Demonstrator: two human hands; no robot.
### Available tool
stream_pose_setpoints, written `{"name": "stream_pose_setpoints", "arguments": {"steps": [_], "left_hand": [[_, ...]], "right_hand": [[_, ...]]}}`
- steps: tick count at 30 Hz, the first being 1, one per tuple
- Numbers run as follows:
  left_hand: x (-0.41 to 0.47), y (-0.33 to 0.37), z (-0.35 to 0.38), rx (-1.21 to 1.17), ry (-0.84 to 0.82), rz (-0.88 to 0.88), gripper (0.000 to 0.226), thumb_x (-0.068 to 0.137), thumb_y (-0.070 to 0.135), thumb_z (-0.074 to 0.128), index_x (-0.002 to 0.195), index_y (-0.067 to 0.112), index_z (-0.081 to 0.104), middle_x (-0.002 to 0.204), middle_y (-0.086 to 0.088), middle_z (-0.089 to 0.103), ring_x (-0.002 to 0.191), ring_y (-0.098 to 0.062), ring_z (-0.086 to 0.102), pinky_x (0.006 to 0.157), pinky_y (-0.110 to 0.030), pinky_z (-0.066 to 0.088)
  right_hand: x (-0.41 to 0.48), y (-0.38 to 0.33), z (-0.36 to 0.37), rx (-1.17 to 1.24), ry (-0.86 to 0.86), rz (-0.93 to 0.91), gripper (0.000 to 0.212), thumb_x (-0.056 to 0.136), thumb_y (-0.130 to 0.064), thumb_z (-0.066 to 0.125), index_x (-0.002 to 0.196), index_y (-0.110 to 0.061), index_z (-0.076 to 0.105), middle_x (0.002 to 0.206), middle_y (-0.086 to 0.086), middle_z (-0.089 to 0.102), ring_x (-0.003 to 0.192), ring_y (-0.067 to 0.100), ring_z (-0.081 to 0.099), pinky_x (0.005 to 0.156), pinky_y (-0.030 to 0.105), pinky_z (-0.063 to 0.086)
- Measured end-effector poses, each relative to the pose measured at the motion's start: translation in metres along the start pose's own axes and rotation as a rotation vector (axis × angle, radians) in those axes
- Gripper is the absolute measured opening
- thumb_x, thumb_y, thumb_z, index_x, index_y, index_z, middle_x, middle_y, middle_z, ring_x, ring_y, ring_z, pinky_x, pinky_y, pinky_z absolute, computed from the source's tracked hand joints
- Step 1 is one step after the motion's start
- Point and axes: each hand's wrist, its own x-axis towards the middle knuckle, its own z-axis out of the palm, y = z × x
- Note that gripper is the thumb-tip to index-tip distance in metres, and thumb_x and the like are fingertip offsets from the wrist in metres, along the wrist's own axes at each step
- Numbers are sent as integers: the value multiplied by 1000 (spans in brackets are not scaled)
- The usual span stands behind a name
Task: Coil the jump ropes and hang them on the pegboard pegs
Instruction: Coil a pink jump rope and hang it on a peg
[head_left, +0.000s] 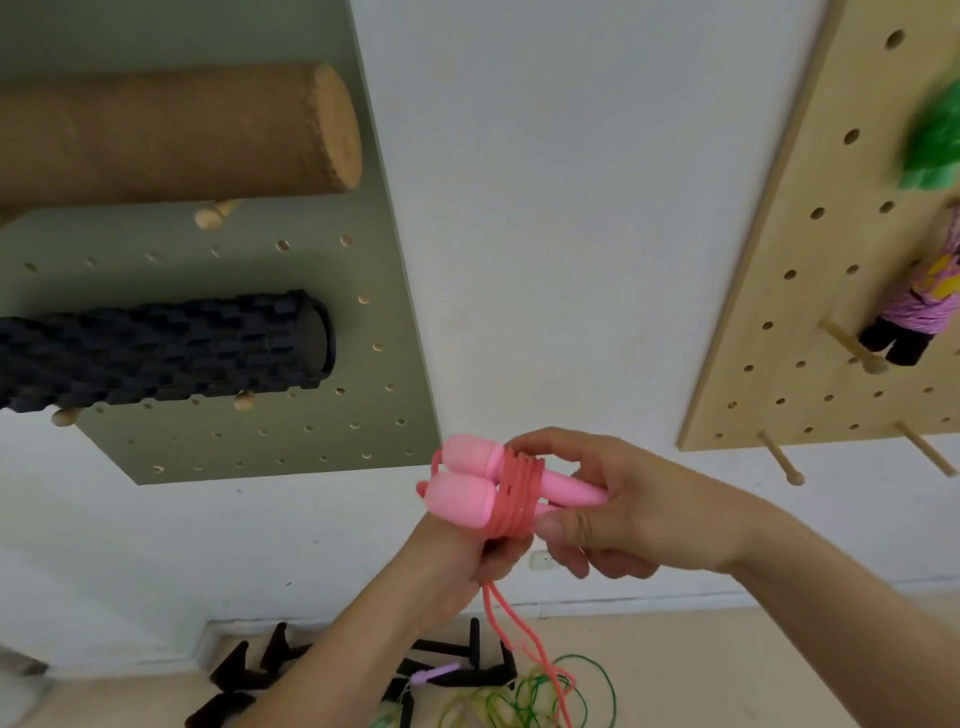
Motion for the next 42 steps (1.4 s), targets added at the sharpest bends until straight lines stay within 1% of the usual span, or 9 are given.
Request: {"name": "stream_pose_setpoints", "arguments": {"steps": [9,14,17,21,28,32,36,39,42], "left_hand": [[-20,-7,-7,835,234,325,20,96,28,54,79,31,64,64,10,65,47,-6,55,53,-19,43],[-25,4,-4,437,143,44,22,100,29,46,94,18,64,65,-4,67,41,-17,50,44,-22,36],[-28,5,-8,533,160,-40,10,100,31,46,102,24,53,68,-4,70,43,-15,50,48,-22,38],[-32,1,-11,1002,317,216,9,97,29,49,91,28,56,72,9,68,61,-3,57,61,-21,43],[-31,6,-8,728,381,187,16,95,25,55,108,28,64,67,8,66,57,-3,56,66,-30,51],[-44,-1,-3,1471,273,358,46,86,31,64,126,36,41,71,7,61,56,-17,50,54,-32,46],[-52,10,-14,1899,164,616,57,40,7,83,95,20,72,46,4,35,38,-15,20,40,-18,10],[-55,26,-20,1995,158,776,35,57,-3,60,82,18,73,49,3,41,39,-15,35,42,-22,15],[-53,47,-24,1948,158,831,11,77,29,70,67,25,67,48,8,43,40,-14,43,43,-20,18]], "right_hand": [[32,23,6,194,310,128,33,100,-45,43,107,-15,56,65,11,58,41,16,35,43,21,21],[51,34,23,4,503,150,26,101,-45,36,105,-19,41,59,7,61,41,18,42,40,21,28],[56,36,29,-140,611,114,29,101,-44,35,96,-16,37,67,6,62,38,8,45,41,22,36],[59,40,29,-249,679,70,32,99,-44,41,82,-18,35,71,4,53,49,17,43,51,31,39],[58,39,32,-463,764,-80,31,96,-39,51,78,-18,37,65,1,54,50,14,40,50,28,31],[54,44,25,-639,755,-82,33,98,-33,50,71,-24,32,53,-7,42,49,14,39,50,31,32],[49,44,9,-751,761,-14,40,98,-34,48,66,-26,27,50,-7,42,49,18,42,49,31,33],[51,36,9,-871,678,-39,40,99,-37,46,66,-27,26,51,-5,43,50,22,46,49,33,37],[50,26,10,-882,601,-78,40,98,-38,48,65,-26,29,50,-5,41,49,21,43,49,33,36]]}}
